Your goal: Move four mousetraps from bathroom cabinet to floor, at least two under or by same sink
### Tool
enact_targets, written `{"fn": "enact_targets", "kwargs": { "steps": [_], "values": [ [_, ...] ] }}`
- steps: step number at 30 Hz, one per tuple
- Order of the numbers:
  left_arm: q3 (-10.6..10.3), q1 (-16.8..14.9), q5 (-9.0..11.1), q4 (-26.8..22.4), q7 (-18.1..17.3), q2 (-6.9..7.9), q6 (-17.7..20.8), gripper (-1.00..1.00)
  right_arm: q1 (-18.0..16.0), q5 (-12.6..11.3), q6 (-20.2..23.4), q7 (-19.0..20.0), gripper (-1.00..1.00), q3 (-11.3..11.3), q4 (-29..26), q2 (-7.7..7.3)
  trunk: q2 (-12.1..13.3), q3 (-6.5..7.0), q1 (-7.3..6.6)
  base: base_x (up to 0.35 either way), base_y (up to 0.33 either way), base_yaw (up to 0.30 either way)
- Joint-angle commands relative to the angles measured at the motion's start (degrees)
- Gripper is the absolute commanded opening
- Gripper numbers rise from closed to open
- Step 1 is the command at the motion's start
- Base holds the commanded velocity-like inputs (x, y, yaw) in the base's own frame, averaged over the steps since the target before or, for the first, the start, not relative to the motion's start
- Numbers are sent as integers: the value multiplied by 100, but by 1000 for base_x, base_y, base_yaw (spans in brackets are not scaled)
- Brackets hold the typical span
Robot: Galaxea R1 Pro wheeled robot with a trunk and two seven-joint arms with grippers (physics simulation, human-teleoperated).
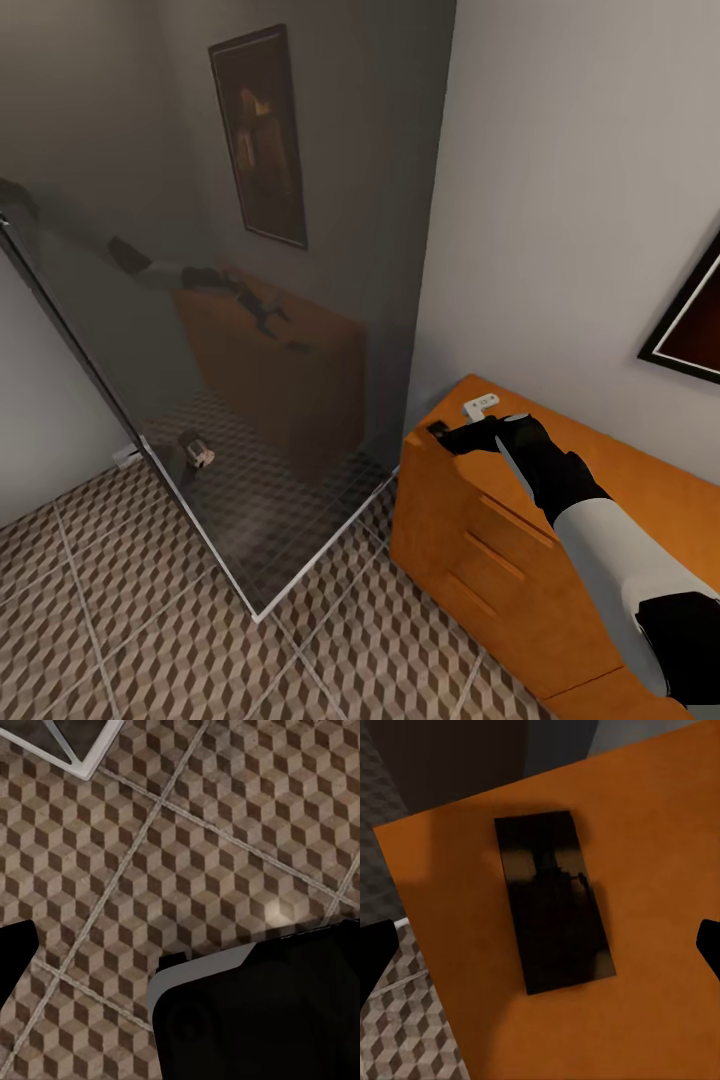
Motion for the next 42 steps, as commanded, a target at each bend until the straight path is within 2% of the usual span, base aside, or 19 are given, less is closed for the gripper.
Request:
{"fn": "enact_targets", "kwargs": {
  "steps": [1, 13, 26, 42],
  "values": [
    [-49, -10, 17, 25, 31, -6, -36, 100, -5, 61, 18, 42, 100, 12, -10, -6, -11, -11, 3, 6, 5, 0],
    [-49, -9, 17, 28, 31, -6, -36, 100, -5, 61, 18, 51, 100, 6, 33, -23, -11, -11, 3, 1, 1, 0],
    [-49, -4, 17, 28, 31, -11, -36, 100, -5, 46, -309, 67, 100, -1, 162, -135, -11, -11, 3, 0, 0, 0],
    [-49, -1, 17, 29, 31, -41, -31, 100, -5, 23, -458, 77, 100, -5, 233, -262, -11, -11, 3, 0, 0, 0]
  ]
}}
